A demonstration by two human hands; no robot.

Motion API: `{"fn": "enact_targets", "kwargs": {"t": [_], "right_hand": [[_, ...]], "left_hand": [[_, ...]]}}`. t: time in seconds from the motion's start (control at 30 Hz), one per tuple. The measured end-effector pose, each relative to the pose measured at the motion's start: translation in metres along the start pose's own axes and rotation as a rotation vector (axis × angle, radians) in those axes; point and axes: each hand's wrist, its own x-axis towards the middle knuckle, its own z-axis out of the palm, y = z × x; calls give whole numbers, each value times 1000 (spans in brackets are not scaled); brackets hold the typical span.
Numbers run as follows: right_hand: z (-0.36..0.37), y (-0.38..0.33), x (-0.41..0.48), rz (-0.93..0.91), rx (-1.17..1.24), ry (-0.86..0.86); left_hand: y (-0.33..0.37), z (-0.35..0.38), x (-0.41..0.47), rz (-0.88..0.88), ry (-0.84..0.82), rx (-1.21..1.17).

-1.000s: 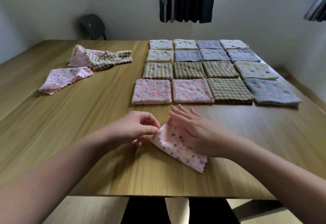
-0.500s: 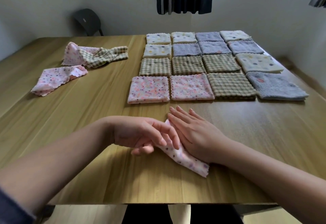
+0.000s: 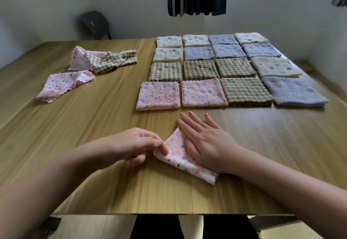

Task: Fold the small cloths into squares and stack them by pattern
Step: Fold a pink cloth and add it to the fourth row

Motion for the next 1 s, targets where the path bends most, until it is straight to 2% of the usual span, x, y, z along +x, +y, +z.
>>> {"fn": "enact_targets", "kwargs": {"t": [0.07,0.23,0.3,0.37,0.5,0.57,0.67,0.73,0.83,0.93,1.0], "right_hand": [[-1,1,0,18,30,11],[-7,-2,-18,-42,29,22],[-7,-6,-25,-71,-16,-35],[-8,-4,-30,-62,7,5],[-14,5,-40,40,256,344],[-17,5,-45,100,393,482],[-26,1,-52,257,539,503],[-30,3,-60,336,681,423],[-32,5,-71,398,921,327],[-33,6,-76,479,1102,272],[-34,6,-77,496,1140,268]], "left_hand": [[2,14,-1,63,113,120],[-6,41,-11,212,563,870],[-9,42,-11,305,703,1003],[-9,44,-7,433,768,1037],[9,49,16,658,729,892],[16,54,33,742,580,865],[15,59,53,647,278,1025],[6,61,59,488,199,1111],[-6,63,55,380,286,1029],[-9,67,49,415,422,965],[-5,66,45,465,507,927]]}}
